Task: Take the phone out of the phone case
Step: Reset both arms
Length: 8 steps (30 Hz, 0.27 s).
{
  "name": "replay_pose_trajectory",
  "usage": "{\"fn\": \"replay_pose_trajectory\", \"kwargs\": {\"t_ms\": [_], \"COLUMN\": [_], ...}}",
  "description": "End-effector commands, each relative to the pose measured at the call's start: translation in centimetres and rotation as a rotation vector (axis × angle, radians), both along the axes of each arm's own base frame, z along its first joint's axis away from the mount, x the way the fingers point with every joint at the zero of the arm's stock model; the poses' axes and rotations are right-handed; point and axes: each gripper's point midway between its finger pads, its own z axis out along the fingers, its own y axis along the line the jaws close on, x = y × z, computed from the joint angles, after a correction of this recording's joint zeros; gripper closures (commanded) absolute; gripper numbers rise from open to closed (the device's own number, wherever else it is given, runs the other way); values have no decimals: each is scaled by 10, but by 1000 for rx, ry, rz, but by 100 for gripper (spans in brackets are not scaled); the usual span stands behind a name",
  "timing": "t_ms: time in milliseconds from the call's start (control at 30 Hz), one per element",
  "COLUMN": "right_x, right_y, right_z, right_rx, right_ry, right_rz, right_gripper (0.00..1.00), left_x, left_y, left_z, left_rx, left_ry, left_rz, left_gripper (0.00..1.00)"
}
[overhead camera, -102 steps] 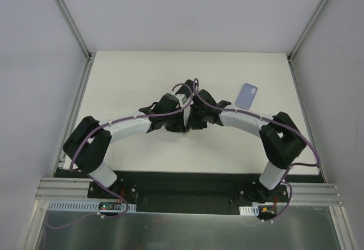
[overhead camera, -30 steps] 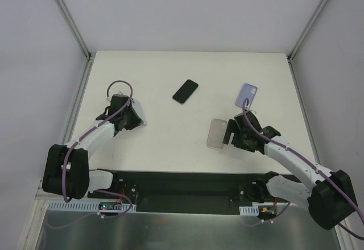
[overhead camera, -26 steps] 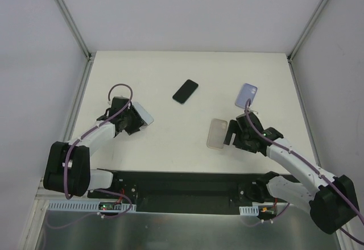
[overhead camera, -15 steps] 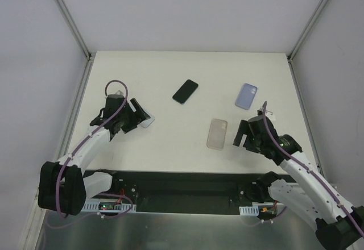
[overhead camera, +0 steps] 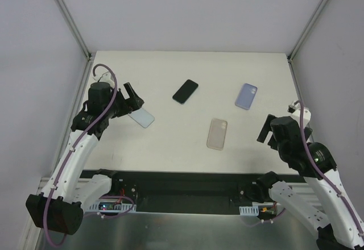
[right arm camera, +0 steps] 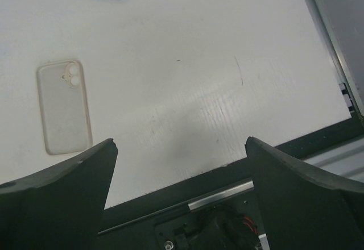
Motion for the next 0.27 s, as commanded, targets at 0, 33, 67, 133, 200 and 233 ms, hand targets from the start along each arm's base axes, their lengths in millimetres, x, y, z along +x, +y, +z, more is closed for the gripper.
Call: {"fn": "replay_pose_trajectory", "kwargs": {"t_ms": [0, 33, 67, 133, 200, 233], "right_x": [-16, -17, -18, -19, -20, -20], "right_y": [-29, -31, -33, -36, -39, -39], "right_z": [4, 4, 4, 4, 4, 8], "right_rx": [-92, -93, -96, -104, -115, -110], "right_ry": [-1, -9, -8, -14, -9, -19], "right_rz": [-82, -89, -98, -114, -123, -130], "right_gripper": [2, 2, 2, 2, 2, 1], "left_x": [-7, -8, -8, -8, -8, -8], "left_y": [19, 20, 20, 20, 20, 19], "left_z": [15, 16, 16, 17, 15, 16], "left_rx": [89, 91, 93, 93, 95, 93], "left_ry": [-30, -35, -32, -34, -24, -23], "left_rz": [37, 41, 41, 39, 37, 38], "left_gripper": [7, 7, 7, 7, 7, 6]}}
